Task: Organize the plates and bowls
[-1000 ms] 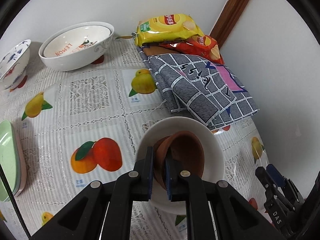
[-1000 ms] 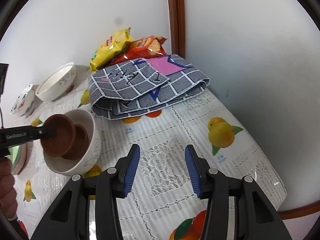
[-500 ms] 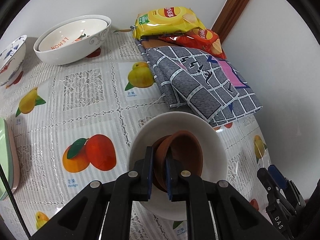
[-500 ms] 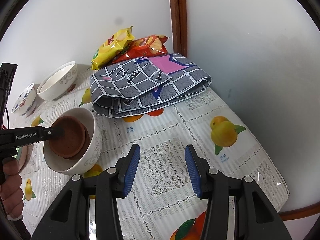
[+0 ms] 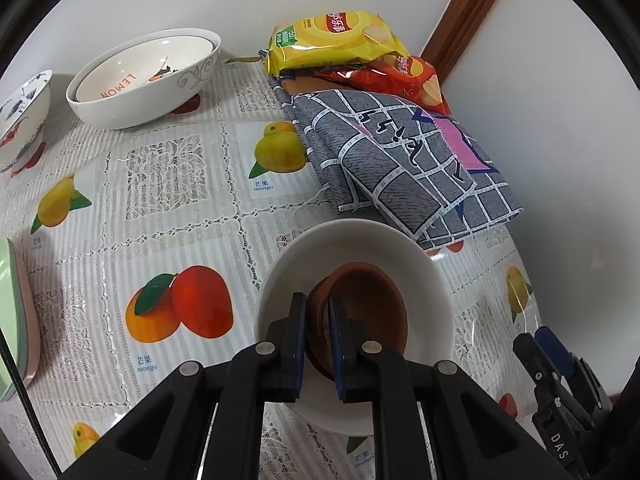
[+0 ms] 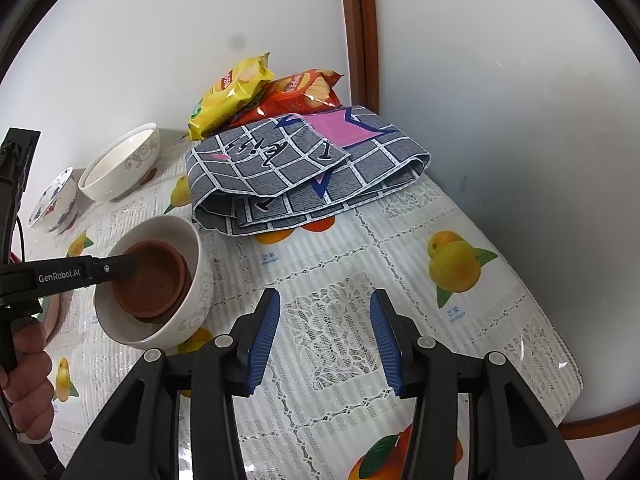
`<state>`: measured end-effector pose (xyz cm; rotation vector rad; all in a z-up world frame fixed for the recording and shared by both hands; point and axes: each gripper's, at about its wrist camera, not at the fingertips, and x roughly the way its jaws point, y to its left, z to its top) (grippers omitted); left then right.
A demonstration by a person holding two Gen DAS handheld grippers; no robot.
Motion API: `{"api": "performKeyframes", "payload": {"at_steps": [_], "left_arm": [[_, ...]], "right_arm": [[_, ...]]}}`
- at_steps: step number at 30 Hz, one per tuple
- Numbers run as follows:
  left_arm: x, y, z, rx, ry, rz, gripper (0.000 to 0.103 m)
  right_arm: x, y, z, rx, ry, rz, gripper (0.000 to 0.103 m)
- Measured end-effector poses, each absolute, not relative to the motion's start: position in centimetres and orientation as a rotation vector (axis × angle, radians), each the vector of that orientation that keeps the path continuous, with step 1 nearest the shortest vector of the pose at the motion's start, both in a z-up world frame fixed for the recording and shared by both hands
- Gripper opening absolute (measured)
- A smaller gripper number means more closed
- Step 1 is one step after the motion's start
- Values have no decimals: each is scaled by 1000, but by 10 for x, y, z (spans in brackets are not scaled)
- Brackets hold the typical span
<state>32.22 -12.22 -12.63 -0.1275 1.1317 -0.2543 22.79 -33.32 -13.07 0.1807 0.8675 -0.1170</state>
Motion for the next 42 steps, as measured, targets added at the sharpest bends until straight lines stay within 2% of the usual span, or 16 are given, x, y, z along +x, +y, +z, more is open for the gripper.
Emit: {"api": "performKeyframes", "payload": {"at_steps": [8,14,17,36,42], "left_arm": [[315,-117,-104,-97,1067,-247,12],[312,-104,-97,-92,1055,-222,18],[313,-98,-101,-87,1071,-211,21],[323,-96,-134,-52,1145,-198,21],[325,-101,-141,-35,1145,-194,21]], "right_arm": [[232,-328,-122,195,859,-91,46],[244,-314,-116,206,857,-36,46],[251,-302,-114,212,869,11,46],[287,-271,-150,191,1007,9,46],[292,-274,-155,197,1020,28,42]]}}
